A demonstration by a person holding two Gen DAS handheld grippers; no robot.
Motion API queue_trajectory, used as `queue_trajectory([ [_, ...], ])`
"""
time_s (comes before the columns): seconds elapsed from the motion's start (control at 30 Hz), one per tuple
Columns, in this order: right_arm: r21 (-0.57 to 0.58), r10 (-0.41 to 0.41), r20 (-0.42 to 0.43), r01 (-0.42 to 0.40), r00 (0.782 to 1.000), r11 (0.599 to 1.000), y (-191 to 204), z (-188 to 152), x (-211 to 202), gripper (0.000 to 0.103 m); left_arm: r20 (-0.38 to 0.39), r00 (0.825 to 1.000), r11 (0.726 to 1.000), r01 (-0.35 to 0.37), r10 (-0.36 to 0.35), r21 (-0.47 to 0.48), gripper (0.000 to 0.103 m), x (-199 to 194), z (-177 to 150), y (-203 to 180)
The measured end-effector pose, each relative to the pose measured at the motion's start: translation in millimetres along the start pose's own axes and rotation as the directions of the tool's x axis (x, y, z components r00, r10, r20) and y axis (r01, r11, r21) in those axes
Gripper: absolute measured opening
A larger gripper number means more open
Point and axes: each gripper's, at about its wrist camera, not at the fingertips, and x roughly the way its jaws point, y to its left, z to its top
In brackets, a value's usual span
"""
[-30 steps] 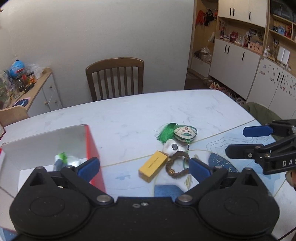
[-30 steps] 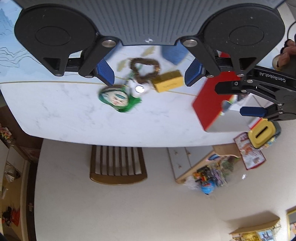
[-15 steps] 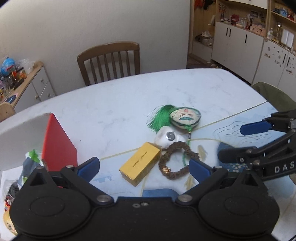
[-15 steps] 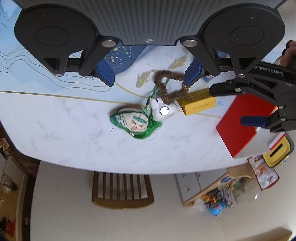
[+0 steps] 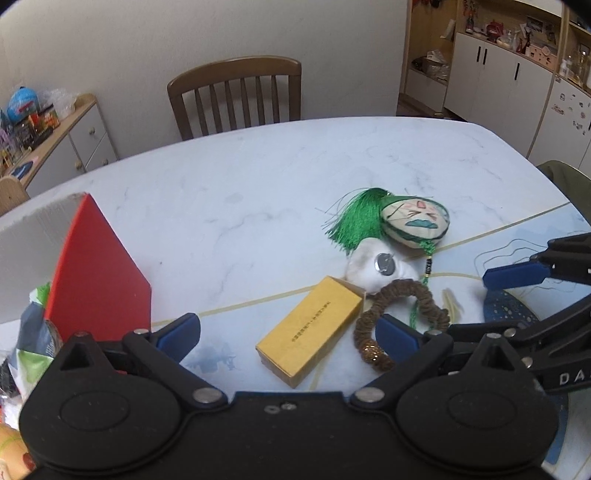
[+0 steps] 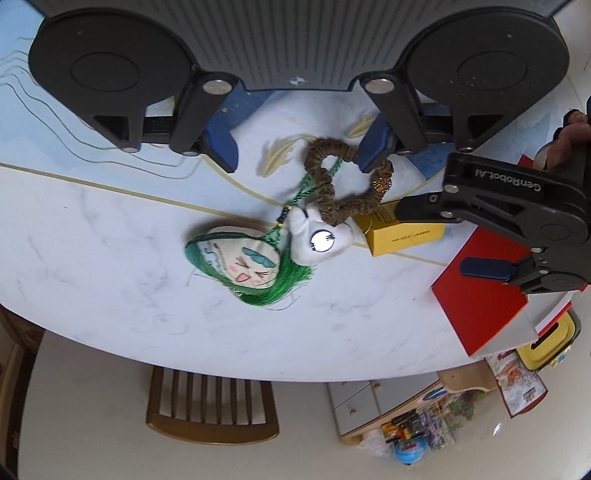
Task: Organize objects
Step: 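Grasp the brown bead bracelet with the right gripper while the left grasps the yellow box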
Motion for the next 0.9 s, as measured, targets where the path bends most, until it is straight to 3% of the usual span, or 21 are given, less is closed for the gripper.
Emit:
queue_trajectory([
  [0.33,-0.026,0.047,-0.021,-0.047,0.999,0.999,8,4,20,0.052,-0.038,0.999,0.999,0.034,-0.035,-0.041,0.084,16,-3,7],
  [0.57,-0.026,0.068,-0.023,-0.068,0.997,0.997,10,5,27,0.035,-0.056,0.996,0.996,0.066,-0.069,-0.055,0.07,23,-6,8],
  [0.7,-0.025,0.065,-0.021,-0.065,0.998,0.998,10,4,28,0.028,-0.054,0.995,0.995,0.085,-0.088,-0.047,0.053,23,-6,6],
  [0.9,-0.021,0.041,-0.021,-0.041,0.999,0.999,14,-2,25,0.012,-0.052,0.993,0.994,0.103,-0.105,-0.035,0.038,19,-7,2],
])
